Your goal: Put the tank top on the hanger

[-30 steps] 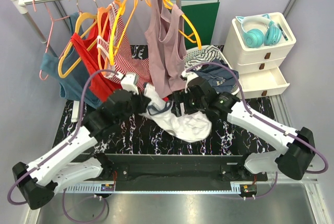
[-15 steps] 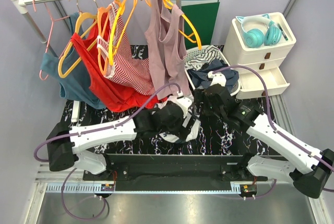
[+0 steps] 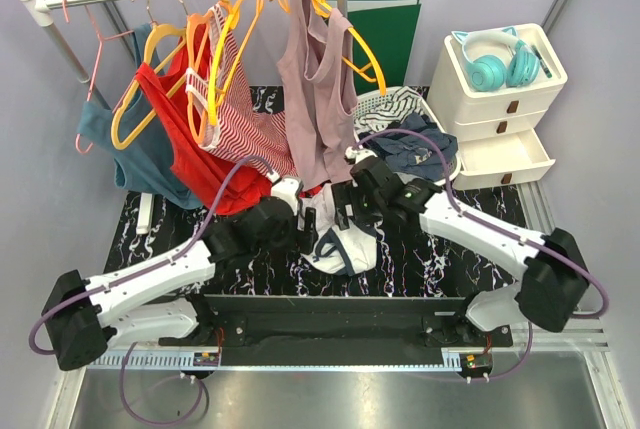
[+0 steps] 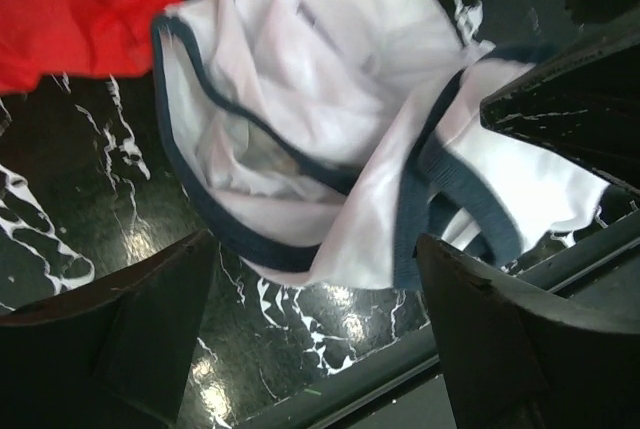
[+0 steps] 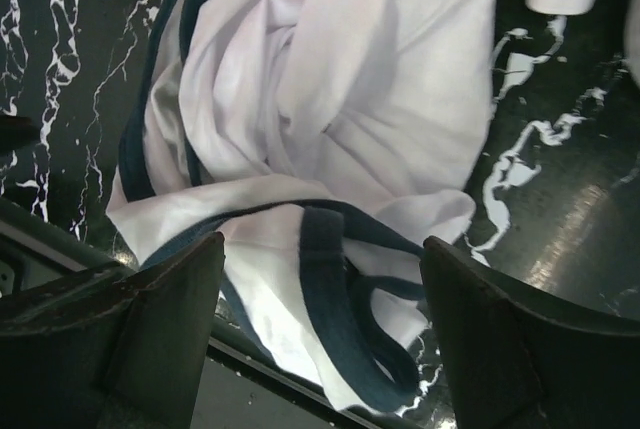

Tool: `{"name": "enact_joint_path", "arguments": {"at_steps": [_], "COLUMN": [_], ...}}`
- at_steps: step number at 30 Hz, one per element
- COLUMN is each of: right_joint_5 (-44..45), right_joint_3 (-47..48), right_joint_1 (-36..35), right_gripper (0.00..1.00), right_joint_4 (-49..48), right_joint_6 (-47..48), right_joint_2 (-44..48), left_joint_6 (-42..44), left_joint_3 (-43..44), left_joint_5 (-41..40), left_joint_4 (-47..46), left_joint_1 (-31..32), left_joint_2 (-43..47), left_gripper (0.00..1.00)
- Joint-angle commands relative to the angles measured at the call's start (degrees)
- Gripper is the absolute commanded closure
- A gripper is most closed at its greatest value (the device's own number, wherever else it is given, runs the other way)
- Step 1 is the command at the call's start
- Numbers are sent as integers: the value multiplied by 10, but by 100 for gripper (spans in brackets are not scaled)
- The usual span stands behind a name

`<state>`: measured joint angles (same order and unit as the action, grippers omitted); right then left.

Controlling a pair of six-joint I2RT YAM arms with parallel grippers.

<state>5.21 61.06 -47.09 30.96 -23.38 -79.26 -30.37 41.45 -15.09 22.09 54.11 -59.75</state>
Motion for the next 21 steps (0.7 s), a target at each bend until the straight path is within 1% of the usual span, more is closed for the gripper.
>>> {"name": "enact_joint_path", "arguments": {"at_steps": [1,2,5,6,7,8,9,10,14,16,21], "right_joint_5": [-50,-66,-94,-98,-100,-94,-86,-75,7,23,40], "right_joint_3": [36,38,35,31,24,21,16,7,-8,-27,-65], "right_joint_1": [-3,-3,-2,-2,-3,-2,-3,-3,-2,-3,-2], "right_gripper": [14,14,21,37,49,68,82,100,100,100,100], "right_joint_4": [-47,-45,-46,-44,-42,-36,-23,-15,35,56,87], "right_joint_6": [23,24,20,17,15,12,6,2,-15,-29,-62], "right_joint_2": [-31,-39,-38,-34,-27,-10,2,30,114,157,201], "left_joint_6": [-32,-34,-29,-27,-23,-20,-10,-4,20,33,53], "left_joint_3": [-27,-26,-24,-16,-12,2,11,19,73,88,139], "left_joint_5": [43,44,47,47,48,49,50,52,60,60,72], "left_joint_4": [-75,-77,-97,-106,-108,-111,-112,-113,-116,-122,-128], "left_joint_1": [-15,-15,-16,-16,-15,-16,-16,-16,-16,-16,-17], "left_joint_2": [-14,-18,-35,-41,-53,-58,-66,-83,-133,-152,-235], "left_gripper": [17,18,19,19,20,20,20,20,20,20,21]}}
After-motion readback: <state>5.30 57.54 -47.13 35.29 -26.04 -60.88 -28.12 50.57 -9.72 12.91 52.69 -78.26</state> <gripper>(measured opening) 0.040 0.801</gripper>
